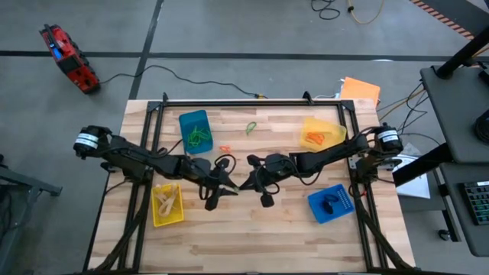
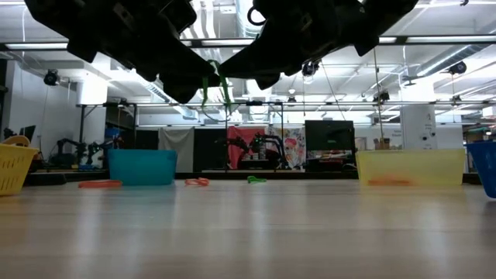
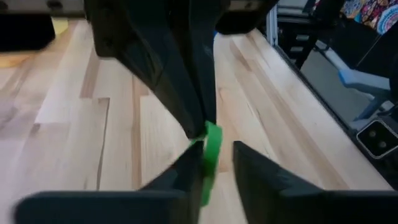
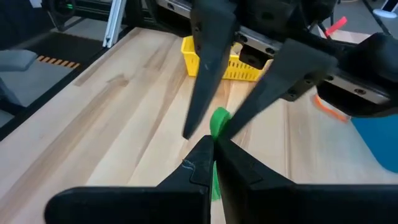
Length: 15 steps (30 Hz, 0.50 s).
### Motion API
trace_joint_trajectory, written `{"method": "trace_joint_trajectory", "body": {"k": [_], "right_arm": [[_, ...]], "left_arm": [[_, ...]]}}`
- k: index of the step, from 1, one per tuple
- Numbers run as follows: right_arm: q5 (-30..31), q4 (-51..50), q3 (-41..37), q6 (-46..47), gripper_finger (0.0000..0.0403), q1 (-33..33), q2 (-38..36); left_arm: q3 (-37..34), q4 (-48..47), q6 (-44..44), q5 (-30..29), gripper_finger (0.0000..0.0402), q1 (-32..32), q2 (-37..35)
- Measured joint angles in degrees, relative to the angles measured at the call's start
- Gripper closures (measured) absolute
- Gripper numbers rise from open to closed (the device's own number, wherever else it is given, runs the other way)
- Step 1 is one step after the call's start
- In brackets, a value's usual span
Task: Sort rubber bands into baskets
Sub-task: Put the green rubber band into the light blue bin
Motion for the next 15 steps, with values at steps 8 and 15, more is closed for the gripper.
{"method": "trace_joint_trajectory", "body": {"k": [8,15], "right_arm": [[0.27,-0.17,0.00,3.47,0.0392,-1.05,-0.21],[0.79,-0.65,0.00,5.28,0.0336,-1.90,-0.21]], "left_arm": [[0.00,-1.93,-0.83,-0.09,0.0397,-0.02,-0.07],[0.00,-3.16,-0.85,-1.56,0.0401,0.07,-1.35]]}}
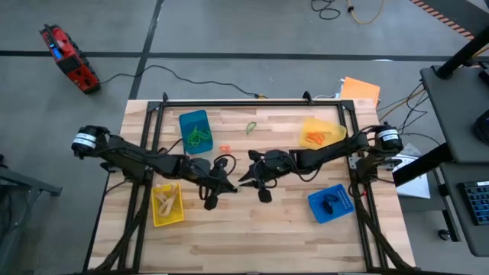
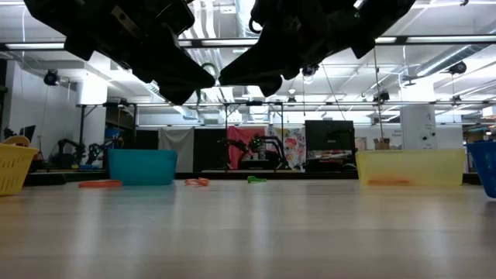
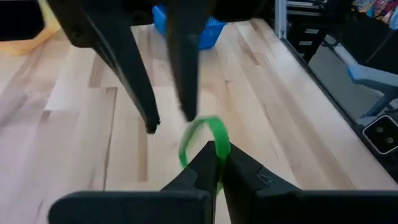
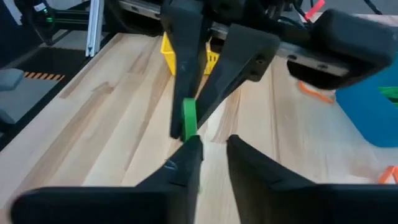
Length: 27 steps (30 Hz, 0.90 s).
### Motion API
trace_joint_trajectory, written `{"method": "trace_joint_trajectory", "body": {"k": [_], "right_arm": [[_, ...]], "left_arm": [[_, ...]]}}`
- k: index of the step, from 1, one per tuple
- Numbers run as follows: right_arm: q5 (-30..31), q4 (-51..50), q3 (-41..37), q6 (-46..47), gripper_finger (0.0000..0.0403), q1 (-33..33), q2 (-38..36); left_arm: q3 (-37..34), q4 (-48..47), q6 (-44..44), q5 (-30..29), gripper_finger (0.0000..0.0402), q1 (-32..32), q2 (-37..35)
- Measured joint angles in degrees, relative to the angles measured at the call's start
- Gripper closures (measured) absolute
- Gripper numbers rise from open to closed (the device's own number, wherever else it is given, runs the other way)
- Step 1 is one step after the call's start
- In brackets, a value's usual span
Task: Sort rubber bands into baskets
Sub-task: Put the green rubber band into the light blue bin
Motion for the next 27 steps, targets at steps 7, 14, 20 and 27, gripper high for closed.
{"method": "trace_joint_trajectory", "body": {"k": [7,14,20,27], "right_arm": [[4.07,-6.45,0.02,1.21,0.0261,-0.97,-2.70],[8.98,-10.76,0.00,2.10,0.0229,-1.41,-3.54],[9.01,-11.19,0.00,2.13,0.0222,-1.60,-3.41],[9.03,-11.96,0.00,2.14,0.0225,-1.60,-3.39]], "left_arm": [[1.56,-17.51,-2.30,-10.23,0.0401,1.50,-6.52],[5.69,-39.16,-2.55,-17.85,0.0401,11.43,-15.12],[6.88,-50.36,-2.68,-14.71,0.0402,29.16,-18.06],[6.45,-52.32,1.99,-8.20,0.0402,44.86,-14.32]]}}
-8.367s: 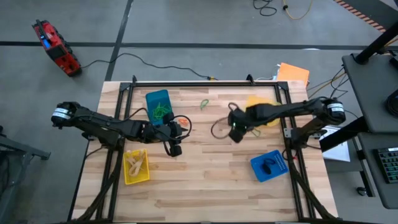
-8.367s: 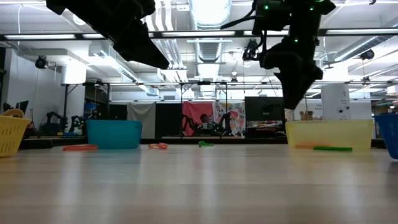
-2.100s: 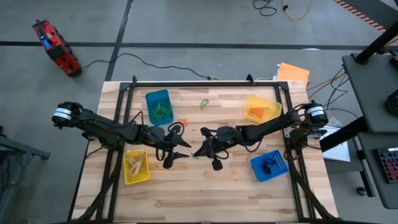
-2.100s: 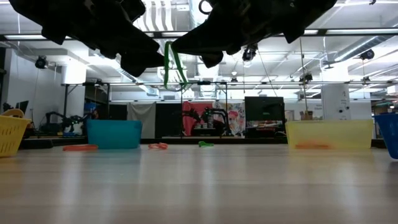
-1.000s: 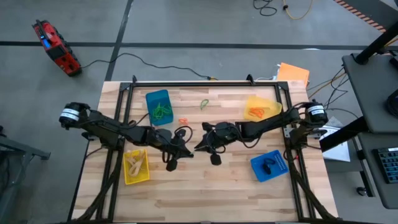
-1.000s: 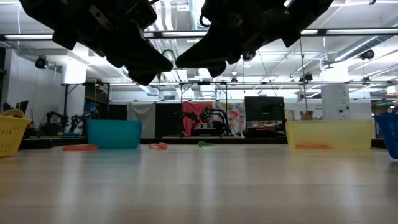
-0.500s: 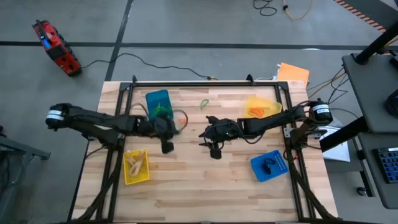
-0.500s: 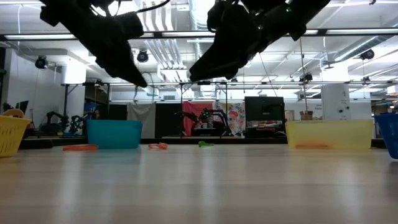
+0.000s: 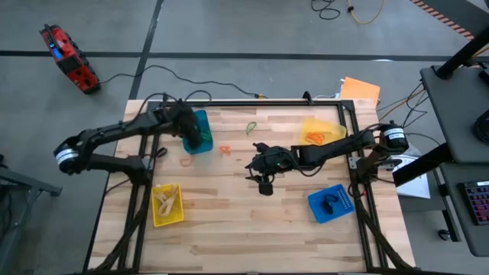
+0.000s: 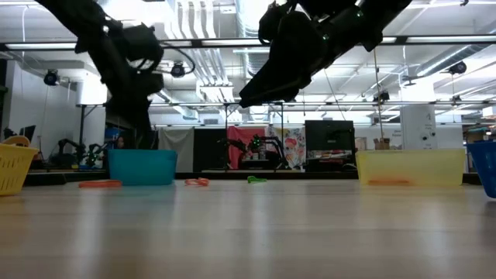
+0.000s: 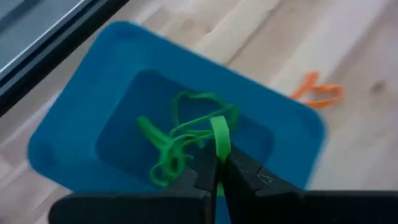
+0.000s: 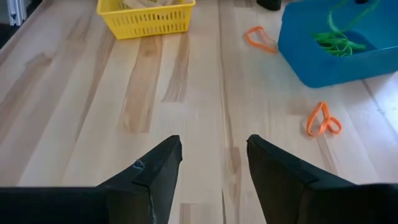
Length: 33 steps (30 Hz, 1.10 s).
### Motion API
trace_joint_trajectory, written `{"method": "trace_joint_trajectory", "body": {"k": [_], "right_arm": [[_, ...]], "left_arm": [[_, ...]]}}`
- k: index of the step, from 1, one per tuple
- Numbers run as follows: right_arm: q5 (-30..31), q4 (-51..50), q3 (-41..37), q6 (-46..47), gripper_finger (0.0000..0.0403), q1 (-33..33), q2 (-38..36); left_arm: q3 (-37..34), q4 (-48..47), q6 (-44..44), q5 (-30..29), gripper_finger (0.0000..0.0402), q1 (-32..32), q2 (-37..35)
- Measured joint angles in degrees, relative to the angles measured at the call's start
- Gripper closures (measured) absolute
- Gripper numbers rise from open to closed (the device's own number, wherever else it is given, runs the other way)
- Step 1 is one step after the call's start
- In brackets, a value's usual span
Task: Sort rubber bands into baskets
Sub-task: Put the green rubber band into the light blue bin
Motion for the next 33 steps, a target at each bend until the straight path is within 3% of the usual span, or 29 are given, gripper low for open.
{"method": "trace_joint_trajectory", "body": {"k": [12,22,33], "right_arm": [[-0.02,-0.33,0.00,-0.55,0.0220,-0.56,0.04],[0.04,-0.32,0.00,-2.80,0.0220,-6.48,0.04],[-1.08,-0.32,-0.02,-2.87,0.0220,-10.32,0.04]], "left_arm": [[0.24,0.33,5.60,-0.45,0.0401,2.79,6.85],[0.26,4.79,12.72,-0.97,0.0401,2.77,7.36],[0.20,6.95,10.45,-0.99,0.0389,2.77,7.36]]}}
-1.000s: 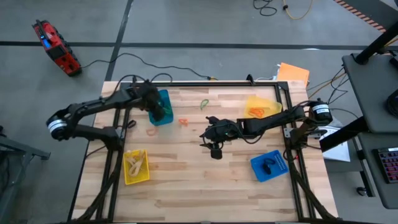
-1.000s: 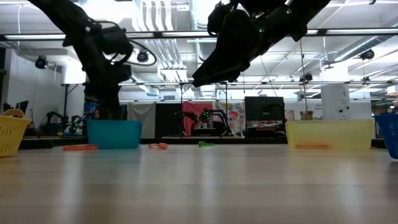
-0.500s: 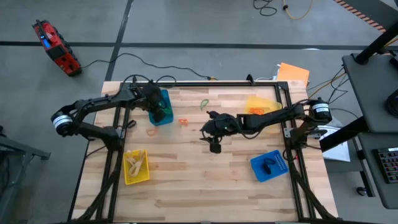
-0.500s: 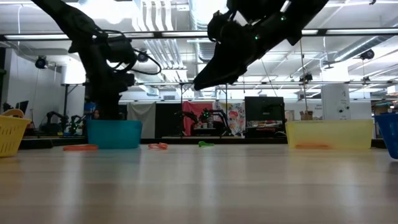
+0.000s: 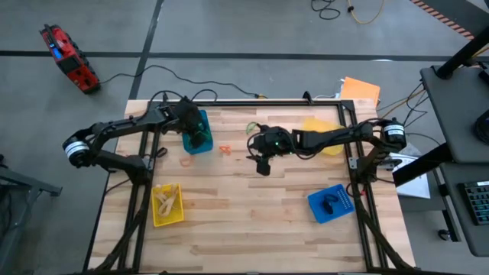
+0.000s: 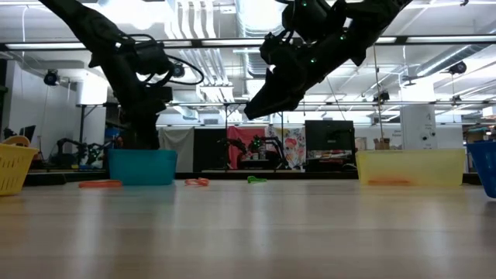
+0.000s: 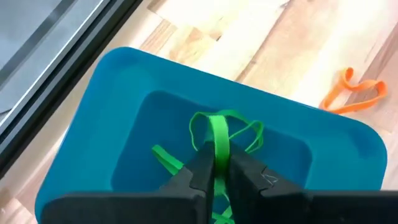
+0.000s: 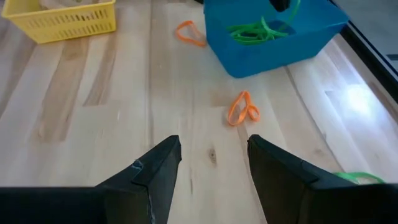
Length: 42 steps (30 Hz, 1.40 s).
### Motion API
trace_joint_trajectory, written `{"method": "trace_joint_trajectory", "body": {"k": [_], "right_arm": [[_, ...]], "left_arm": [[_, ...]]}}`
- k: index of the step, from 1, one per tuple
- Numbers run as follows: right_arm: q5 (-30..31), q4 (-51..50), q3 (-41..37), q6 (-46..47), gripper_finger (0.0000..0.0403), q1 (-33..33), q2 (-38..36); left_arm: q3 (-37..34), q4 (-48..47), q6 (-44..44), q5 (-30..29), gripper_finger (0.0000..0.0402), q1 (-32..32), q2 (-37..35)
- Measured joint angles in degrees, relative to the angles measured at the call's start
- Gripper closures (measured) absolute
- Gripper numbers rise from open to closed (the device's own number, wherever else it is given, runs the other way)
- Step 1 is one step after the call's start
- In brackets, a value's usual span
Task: Sort rubber bands into baskets
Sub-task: Put the green rubber band into the light blue bin, then put the orange rubber band into the light yellow bin
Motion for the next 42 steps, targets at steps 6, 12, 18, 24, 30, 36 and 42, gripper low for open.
{"method": "trace_joint_trajectory", "body": {"k": [6,12,18,24,30,36,42], "right_arm": [[-0.08,-0.02,0.00,0.66,0.0220,0.05,0.02],[-0.07,-0.35,-0.01,1.41,0.0220,0.05,0.02],[0.42,-1.51,-0.07,3.86,0.0220,-0.04,0.08],[5.15,-0.29,-0.07,4.42,0.0220,-0.35,0.13],[6.02,3.56,-0.07,4.33,0.0220,-0.32,0.13],[6.02,3.97,1.49,4.27,0.0220,-0.28,1.25],[6.56,5.05,5.37,0.08,0.0220,-0.28,6.72]], "left_arm": [[-0.04,0.28,0.20,-4.79,0.0329,0.00,0.00],[-0.04,0.13,-2.22,-18.32,0.0270,0.00,-0.04],[-0.07,0.28,-4.41,-11.42,0.0252,-1.54,-1.25],[-0.25,1.65,-6.85,-11.01,0.0260,-9.14,-4.83],[-0.37,3.93,-7.08,-10.95,0.0270,-20.65,-10.76],[-0.63,4.26,-7.83,-11.29,0.0272,-29.95,-15.57],[-0.72,4.87,-11.10,-16.70,0.0272,-36.77,-18.35]]}}
